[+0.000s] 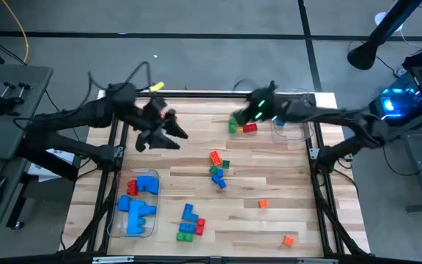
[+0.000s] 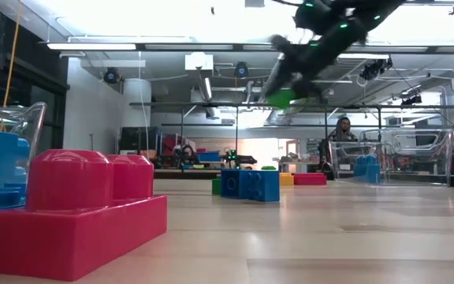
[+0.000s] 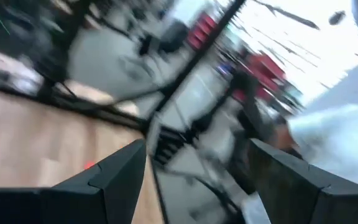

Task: Sort blocks by size
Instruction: Put the large green game piece into the bottom transparent bin

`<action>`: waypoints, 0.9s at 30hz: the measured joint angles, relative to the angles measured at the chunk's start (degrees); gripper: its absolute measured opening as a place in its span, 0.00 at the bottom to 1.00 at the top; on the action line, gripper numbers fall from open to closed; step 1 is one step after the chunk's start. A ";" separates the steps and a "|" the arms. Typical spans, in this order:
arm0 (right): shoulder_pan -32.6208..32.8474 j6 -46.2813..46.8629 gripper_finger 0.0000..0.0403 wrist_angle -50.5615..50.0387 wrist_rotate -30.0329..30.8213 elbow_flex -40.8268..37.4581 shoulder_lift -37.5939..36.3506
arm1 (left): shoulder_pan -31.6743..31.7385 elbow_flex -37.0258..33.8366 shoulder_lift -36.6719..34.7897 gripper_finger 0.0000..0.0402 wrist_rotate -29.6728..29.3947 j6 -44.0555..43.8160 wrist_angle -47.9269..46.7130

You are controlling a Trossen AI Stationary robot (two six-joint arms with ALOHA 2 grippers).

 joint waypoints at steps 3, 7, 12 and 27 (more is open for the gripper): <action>9.50 1.83 0.32 17.96 -4.01 -0.02 9.66 | -0.76 0.00 -2.95 0.66 -11.29 0.46 0.11; 19.64 3.24 0.32 40.21 -6.40 4.29 22.81 | -0.69 0.00 -5.16 0.66 -24.80 0.08 0.01; 26.83 2.99 0.32 42.82 -6.50 20.91 36.62 | -0.67 0.00 -5.88 0.66 -30.57 1.30 -0.64; 30.36 0.37 0.38 22.60 -2.66 78.34 69.45 | -4.00 0.00 -5.86 0.66 -26.60 0.02 -2.58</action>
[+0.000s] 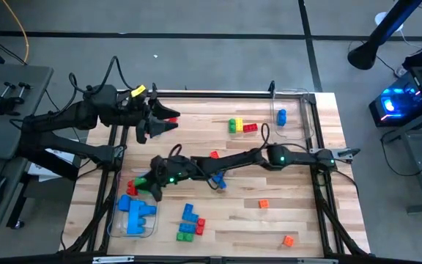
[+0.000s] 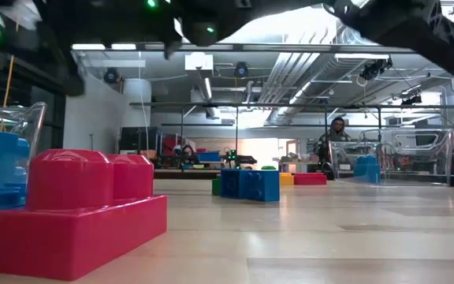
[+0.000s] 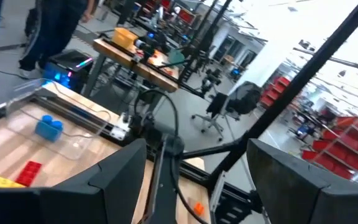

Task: Sort blocks by size
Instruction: Put the large green game piece into the bottom transparent bin, then put the large blue game piece into the bottom transparent bin

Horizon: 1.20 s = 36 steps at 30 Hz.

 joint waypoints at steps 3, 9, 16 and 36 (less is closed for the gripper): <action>0.13 -0.51 0.57 6.51 -0.04 -2.06 0.10 | -0.49 0.00 -0.03 0.66 0.09 0.00 0.11; -2.33 3.40 0.82 -3.97 -5.83 0.08 -0.20 | -0.64 0.00 -0.02 0.66 0.09 0.00 0.55; -9.59 -16.75 0.80 -37.61 -5.32 -0.79 -10.45 | -0.52 0.00 -0.11 0.66 -0.59 0.01 2.15; -47.77 -34.82 0.60 -69.59 3.49 -39.48 -50.90 | 1.66 0.01 0.01 0.66 -11.35 1.60 9.82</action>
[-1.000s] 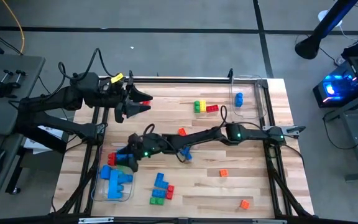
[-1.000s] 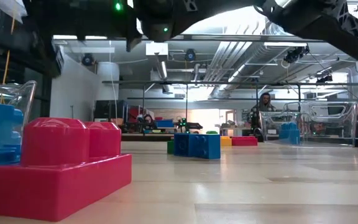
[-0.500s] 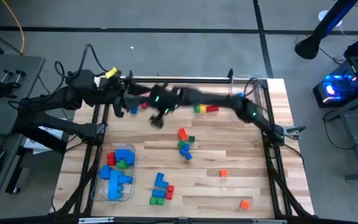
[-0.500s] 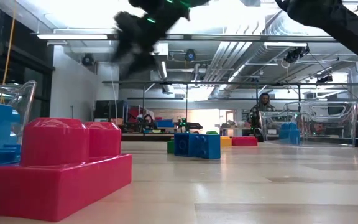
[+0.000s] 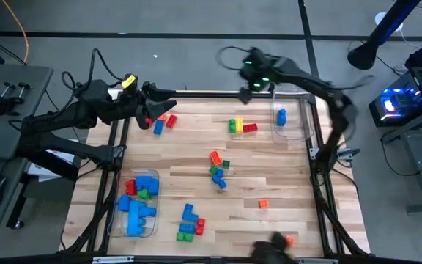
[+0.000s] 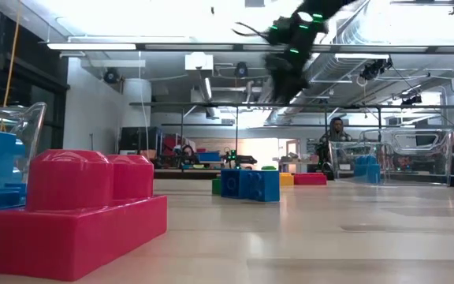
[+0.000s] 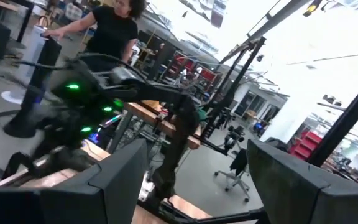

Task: Sort blocks by size
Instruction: Put the large blue game piece into the bottom transparent bin

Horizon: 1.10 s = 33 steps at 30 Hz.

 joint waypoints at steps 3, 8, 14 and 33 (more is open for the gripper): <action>-3.47 5.99 0.60 3.80 0.34 -15.58 -10.08 | 0.34 -0.01 0.22 0.66 -0.72 1.83 -0.19; -6.55 18.37 0.60 4.59 8.13 -31.75 -26.13 | 2.61 0.01 0.68 0.66 -3.18 5.73 -0.25; -6.51 35.58 0.60 1.98 13.74 -36.88 -34.52 | 7.21 0.01 1.96 0.66 1.14 5.78 -1.25; -11.58 34.49 0.60 7.09 12.07 -39.27 -14.25 | 11.20 -0.01 6.70 0.66 10.41 2.51 -5.63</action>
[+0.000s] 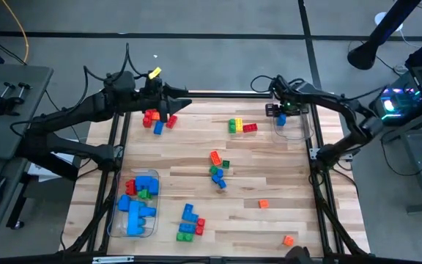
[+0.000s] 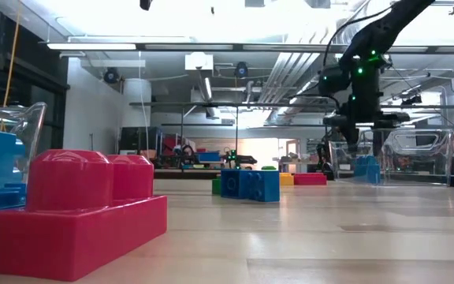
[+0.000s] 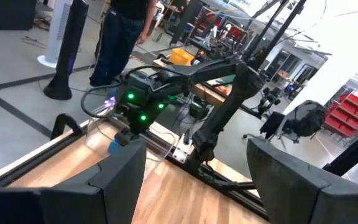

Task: Sort blocks by size
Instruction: Put the large blue game piece into the bottom transparent bin

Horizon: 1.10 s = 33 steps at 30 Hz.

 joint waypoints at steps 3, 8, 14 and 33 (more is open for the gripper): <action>-1.81 -1.23 0.60 -0.14 0.56 0.04 1.87 | 0.00 0.00 -0.02 0.66 0.00 -1.09 0.19; -4.31 -3.45 0.60 2.22 -2.05 0.09 5.11 | 0.00 0.00 -0.02 0.66 -0.02 -2.02 0.18; -5.41 -5.50 0.58 3.34 -3.46 0.09 7.80 | 0.00 0.00 -0.02 0.66 -0.09 -2.78 0.19; -4.78 -13.08 0.33 4.20 -1.53 5.05 -11.34 | 3.48 0.01 -1.81 0.66 0.68 2.65 3.70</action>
